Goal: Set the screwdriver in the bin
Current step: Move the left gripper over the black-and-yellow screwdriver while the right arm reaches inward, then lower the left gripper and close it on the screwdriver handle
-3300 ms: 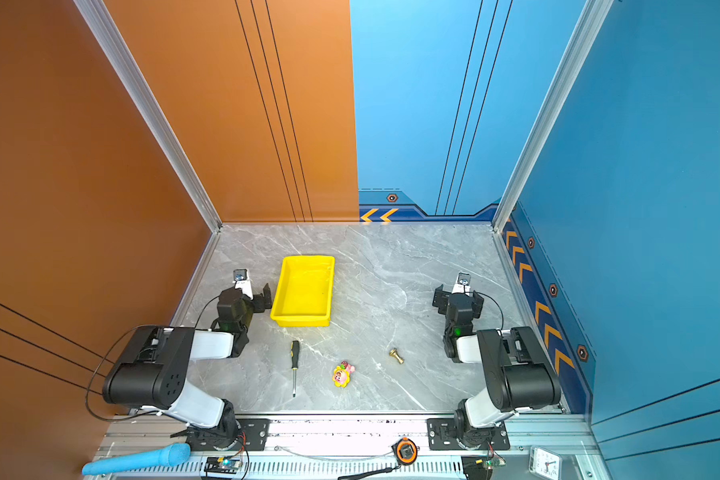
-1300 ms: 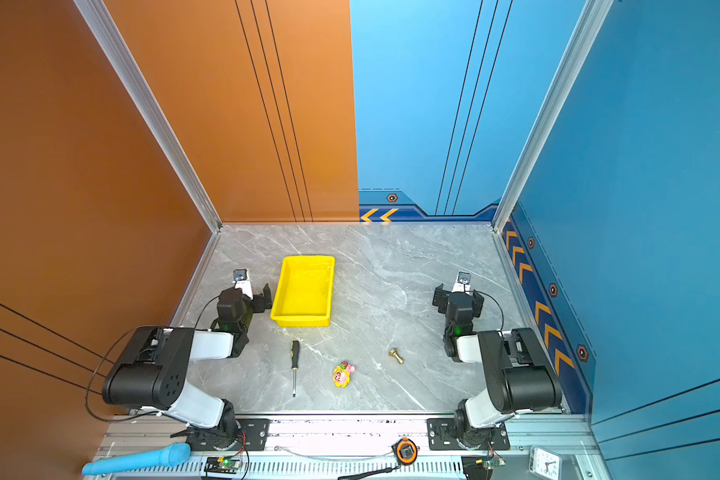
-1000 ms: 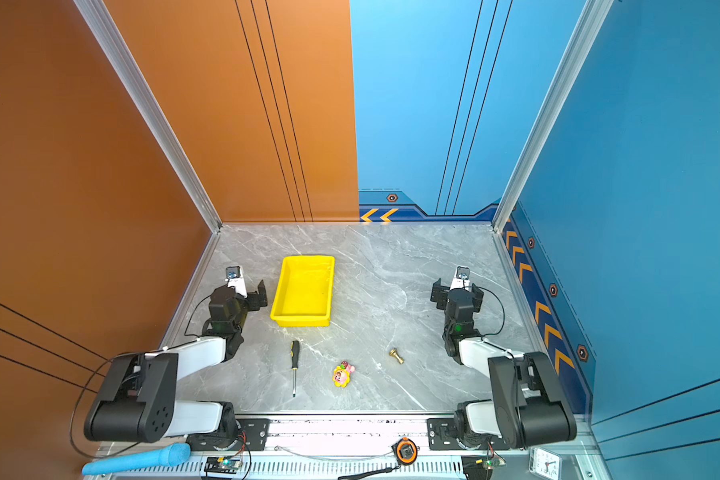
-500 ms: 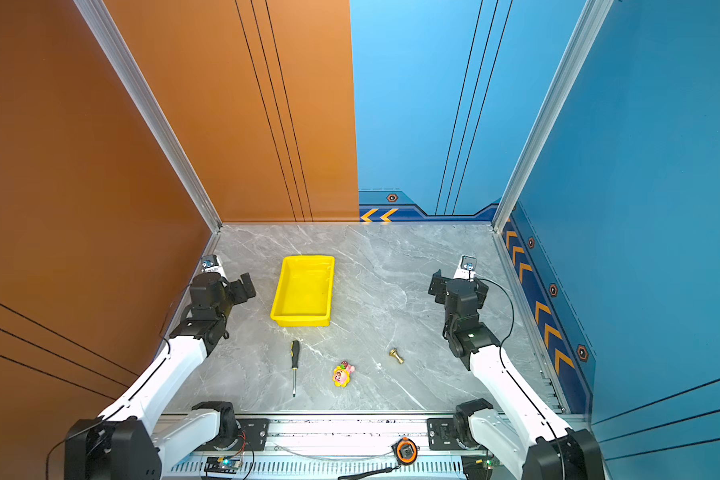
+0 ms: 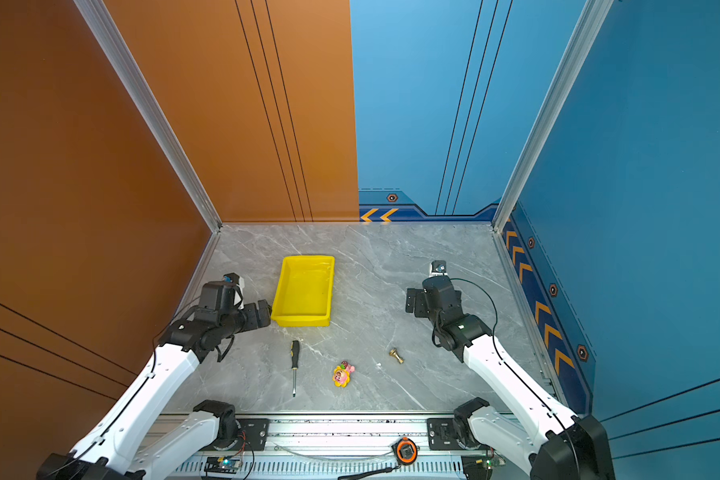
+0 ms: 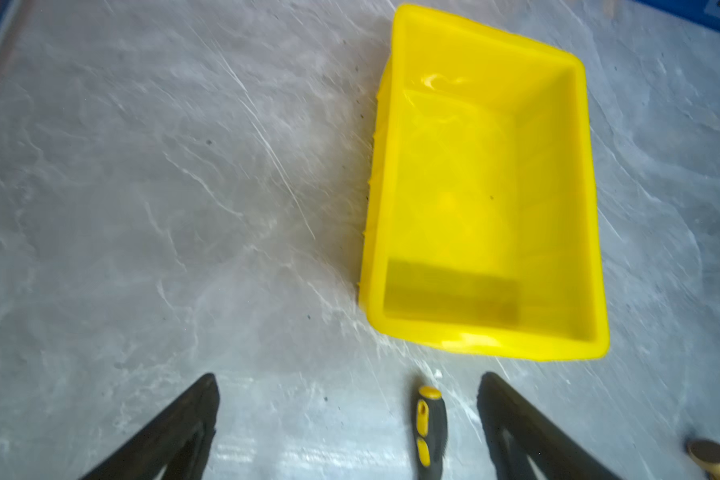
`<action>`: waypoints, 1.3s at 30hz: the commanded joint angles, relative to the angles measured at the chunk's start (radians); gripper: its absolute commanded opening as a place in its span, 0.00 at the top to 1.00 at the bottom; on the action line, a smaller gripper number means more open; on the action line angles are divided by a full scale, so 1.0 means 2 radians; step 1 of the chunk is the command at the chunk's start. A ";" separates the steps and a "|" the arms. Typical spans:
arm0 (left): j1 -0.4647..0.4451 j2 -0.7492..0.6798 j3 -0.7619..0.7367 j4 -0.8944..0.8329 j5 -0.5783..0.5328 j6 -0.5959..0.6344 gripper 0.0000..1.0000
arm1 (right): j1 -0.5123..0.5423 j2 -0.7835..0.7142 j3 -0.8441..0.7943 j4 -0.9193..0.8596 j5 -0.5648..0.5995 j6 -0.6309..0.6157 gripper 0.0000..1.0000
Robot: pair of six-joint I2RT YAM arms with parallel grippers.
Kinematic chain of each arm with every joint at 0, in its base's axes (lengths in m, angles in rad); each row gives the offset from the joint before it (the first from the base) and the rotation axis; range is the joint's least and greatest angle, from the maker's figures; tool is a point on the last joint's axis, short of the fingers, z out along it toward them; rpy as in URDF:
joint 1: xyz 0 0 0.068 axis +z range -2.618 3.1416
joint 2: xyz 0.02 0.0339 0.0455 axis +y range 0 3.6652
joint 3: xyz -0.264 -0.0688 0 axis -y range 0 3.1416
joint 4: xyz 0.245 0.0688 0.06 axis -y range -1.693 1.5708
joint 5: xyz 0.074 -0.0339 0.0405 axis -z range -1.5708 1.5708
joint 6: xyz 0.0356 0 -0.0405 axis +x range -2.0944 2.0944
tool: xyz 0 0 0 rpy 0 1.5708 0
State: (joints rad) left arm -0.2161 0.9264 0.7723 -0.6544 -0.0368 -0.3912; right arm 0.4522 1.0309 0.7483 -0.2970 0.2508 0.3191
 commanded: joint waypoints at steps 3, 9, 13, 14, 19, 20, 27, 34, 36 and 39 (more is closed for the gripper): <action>-0.069 -0.005 0.027 -0.119 -0.002 -0.071 0.02 | 0.057 -0.001 0.018 0.005 -0.055 -0.027 0.00; -0.158 0.012 0.027 -0.122 -0.037 -0.141 0.02 | 0.143 -0.025 -0.002 0.033 -0.104 -0.061 0.00; -0.212 0.038 0.027 -0.120 -0.066 -0.194 0.02 | 0.193 -0.048 -0.021 0.051 -0.113 -0.051 0.00; -0.225 0.046 0.027 -0.120 -0.072 -0.205 0.02 | 0.207 -0.052 -0.022 0.051 -0.111 -0.049 0.00; -0.261 0.084 0.017 -0.117 -0.096 -0.223 0.02 | 0.263 -0.067 -0.028 0.045 -0.093 -0.042 0.00; -0.261 0.089 0.011 -0.114 -0.098 -0.229 0.01 | 0.269 -0.070 -0.029 0.043 -0.091 -0.039 0.00; -0.270 0.110 -0.025 -0.057 -0.084 -0.259 0.00 | 0.287 -0.076 -0.028 0.024 -0.080 -0.034 0.00; -0.280 0.115 -0.063 -0.020 -0.073 -0.246 0.00 | 0.288 -0.064 -0.028 0.028 -0.098 -0.057 0.00; -0.280 0.110 -0.070 -0.020 -0.073 -0.247 0.01 | 0.291 -0.062 -0.038 0.048 -0.117 -0.071 0.00; -0.278 0.109 -0.081 -0.013 -0.070 -0.248 0.02 | 0.295 -0.057 -0.052 0.075 -0.135 -0.092 0.00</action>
State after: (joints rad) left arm -0.7670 1.1538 0.6319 -0.6952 -0.1825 -0.8810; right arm 1.0302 0.9051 0.6720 -0.2005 0.0280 0.1928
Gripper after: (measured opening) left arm 0.980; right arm 0.998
